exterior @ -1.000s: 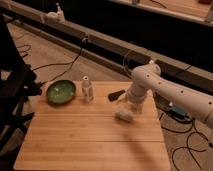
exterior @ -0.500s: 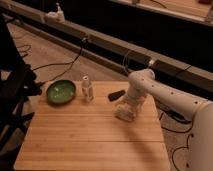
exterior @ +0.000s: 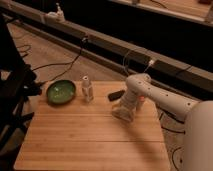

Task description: Place the white sponge in the ceramic bowl

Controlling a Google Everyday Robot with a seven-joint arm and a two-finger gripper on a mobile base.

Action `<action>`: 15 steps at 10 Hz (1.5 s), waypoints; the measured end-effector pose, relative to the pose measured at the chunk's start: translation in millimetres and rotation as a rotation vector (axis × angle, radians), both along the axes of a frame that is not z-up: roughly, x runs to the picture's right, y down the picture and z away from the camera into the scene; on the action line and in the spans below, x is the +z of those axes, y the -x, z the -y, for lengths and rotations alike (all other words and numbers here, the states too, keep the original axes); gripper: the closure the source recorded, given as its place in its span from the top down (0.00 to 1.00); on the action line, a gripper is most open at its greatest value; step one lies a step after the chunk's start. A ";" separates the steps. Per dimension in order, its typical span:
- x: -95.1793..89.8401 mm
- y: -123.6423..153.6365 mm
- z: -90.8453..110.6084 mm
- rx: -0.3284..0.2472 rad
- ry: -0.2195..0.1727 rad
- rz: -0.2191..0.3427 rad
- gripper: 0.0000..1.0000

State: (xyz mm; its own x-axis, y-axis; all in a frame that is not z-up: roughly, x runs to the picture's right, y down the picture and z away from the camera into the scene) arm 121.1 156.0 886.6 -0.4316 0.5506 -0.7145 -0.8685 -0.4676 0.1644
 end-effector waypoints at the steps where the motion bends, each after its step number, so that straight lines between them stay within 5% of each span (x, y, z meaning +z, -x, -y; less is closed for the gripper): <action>1: 0.5 2.1 -3.4 -0.008 0.011 0.012 0.57; 4: 1.6 -0.2 -1.4 -0.032 0.007 0.020 0.28; 7: -5.4 -1.1 23.6 -0.044 -0.050 0.030 0.02; 9: -23.3 1.7 52.6 -0.026 -0.112 0.063 0.00; 15: -81.2 26.4 96.8 -0.030 -0.246 0.210 0.00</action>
State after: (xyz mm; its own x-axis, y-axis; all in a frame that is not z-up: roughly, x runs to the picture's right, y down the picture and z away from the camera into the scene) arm 94.7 59.3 805.4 -0.2705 0.7279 -0.6301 -0.8853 -0.4452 -0.1342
